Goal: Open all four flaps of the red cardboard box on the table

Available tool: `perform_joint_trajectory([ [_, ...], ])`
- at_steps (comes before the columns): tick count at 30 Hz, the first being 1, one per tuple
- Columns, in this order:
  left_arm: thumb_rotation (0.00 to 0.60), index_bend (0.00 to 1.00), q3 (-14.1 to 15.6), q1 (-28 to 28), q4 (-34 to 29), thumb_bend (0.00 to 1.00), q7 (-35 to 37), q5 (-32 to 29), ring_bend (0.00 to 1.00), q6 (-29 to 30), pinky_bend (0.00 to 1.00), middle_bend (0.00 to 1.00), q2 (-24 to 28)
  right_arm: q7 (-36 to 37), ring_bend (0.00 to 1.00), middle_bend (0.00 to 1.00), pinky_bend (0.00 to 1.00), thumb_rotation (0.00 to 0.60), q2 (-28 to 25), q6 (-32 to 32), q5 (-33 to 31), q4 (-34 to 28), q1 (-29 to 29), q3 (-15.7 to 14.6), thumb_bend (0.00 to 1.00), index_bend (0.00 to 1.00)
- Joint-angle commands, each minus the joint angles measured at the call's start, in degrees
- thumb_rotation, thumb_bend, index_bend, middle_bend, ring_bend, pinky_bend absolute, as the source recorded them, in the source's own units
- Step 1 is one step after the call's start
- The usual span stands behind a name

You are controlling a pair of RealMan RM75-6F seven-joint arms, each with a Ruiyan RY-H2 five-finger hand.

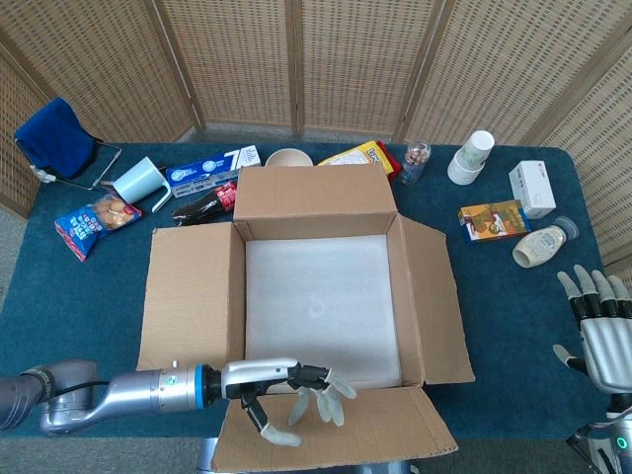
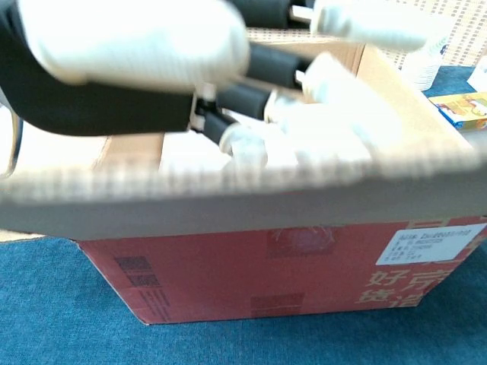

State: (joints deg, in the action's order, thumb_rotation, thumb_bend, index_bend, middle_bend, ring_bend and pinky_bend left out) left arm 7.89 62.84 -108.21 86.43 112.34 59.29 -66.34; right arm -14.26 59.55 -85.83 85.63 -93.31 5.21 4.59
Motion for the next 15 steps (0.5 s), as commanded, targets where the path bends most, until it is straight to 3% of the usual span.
perform_joint_trajectory([
  [1,0.535,0.17,0.4,1.1,-0.3,0.00,-2.4,-1.1,0.37,-2.0,0.60,0.36,-1.0,-0.1,0.00,0.00,0.06,0.600,0.0,0.0,0.1,0.0,0.0,0.0,0.06,0.03],
  [9,0.531,0.17,-0.1,3.3,-2.8,0.00,-7.9,-4.0,0.37,-5.8,0.60,0.36,-1.5,0.1,0.00,0.00,0.06,0.600,0.0,0.0,0.0,0.0,0.0,0.0,0.06,0.03],
  [15,0.534,0.17,-0.1,2.8,-3.5,0.00,-10.7,-6.1,0.36,-5.2,0.59,0.35,0.0,0.3,0.00,0.00,0.06,0.600,0.0,0.2,0.0,0.1,0.0,-0.1,0.05,0.03],
])
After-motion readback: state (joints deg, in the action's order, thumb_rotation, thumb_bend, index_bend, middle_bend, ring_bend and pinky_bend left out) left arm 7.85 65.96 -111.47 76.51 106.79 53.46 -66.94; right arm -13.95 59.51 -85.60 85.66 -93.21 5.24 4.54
